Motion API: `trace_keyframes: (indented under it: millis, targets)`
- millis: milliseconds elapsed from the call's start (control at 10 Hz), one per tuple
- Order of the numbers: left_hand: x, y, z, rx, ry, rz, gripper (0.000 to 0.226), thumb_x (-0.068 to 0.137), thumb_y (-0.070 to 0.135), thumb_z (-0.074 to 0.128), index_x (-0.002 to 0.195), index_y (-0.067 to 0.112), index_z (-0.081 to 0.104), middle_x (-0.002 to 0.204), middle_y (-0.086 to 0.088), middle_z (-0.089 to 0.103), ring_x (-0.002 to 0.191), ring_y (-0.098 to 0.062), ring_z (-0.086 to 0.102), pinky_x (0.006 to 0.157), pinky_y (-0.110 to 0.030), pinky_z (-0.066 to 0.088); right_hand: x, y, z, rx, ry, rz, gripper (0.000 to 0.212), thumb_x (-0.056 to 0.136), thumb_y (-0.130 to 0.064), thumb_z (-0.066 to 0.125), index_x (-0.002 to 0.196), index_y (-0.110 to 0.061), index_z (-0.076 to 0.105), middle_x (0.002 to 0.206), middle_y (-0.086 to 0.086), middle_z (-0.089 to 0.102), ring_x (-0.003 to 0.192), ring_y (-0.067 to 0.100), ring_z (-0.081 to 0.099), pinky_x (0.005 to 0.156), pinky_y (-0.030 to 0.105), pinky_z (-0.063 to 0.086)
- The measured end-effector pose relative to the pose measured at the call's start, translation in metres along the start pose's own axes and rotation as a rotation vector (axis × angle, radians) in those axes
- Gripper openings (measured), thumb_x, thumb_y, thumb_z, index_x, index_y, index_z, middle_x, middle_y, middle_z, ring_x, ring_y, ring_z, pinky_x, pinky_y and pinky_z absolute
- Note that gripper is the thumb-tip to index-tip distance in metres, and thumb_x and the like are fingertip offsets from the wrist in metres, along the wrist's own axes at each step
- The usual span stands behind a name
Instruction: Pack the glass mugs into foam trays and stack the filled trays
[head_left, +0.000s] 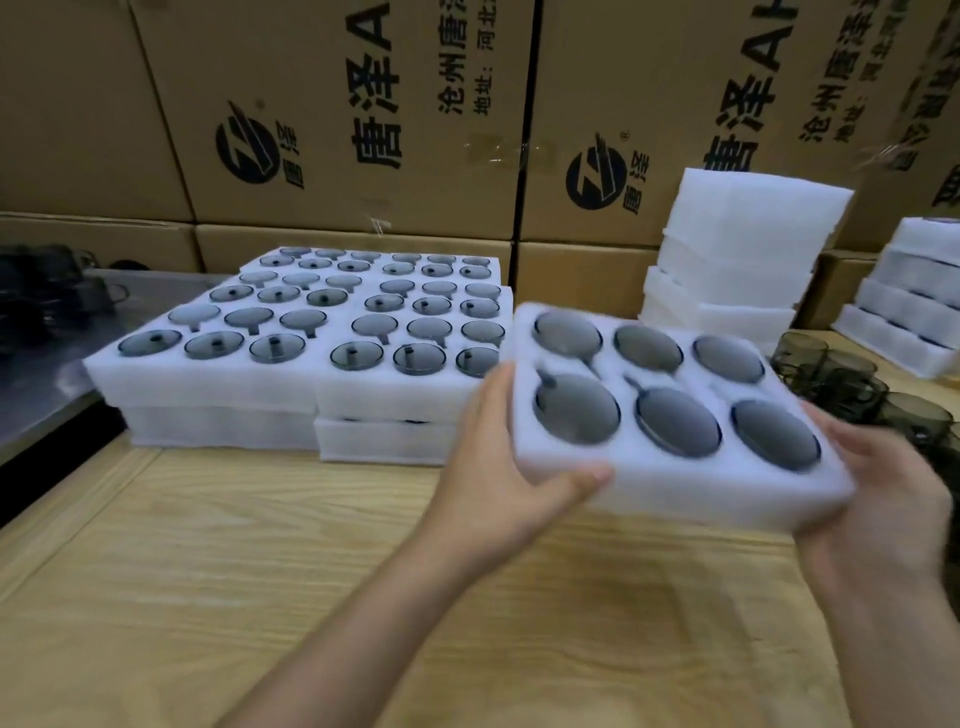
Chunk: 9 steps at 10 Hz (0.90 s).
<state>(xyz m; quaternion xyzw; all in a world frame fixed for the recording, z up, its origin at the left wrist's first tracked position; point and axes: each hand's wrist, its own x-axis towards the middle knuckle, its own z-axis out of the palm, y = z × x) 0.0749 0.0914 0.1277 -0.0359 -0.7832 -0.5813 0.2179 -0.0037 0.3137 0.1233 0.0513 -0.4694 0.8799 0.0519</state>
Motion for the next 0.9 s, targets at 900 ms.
trace_keyframes:
  millis: [900]
  targets:
    - [0.092,-0.072,-0.165,0.245,0.368,0.091,0.072,0.083,0.030,0.072,0.144,0.029,0.034,0.144,0.017,0.040,0.128,0.007,0.036,0.093,-0.005,0.030,0.072,0.080,0.163,-0.499,-0.183,-0.012,0.045,0.097,-0.027,0.047,0.141,-0.022,0.039,0.135,-0.011,0.045,0.123,0.007,0.041,0.096,0.026,0.036]
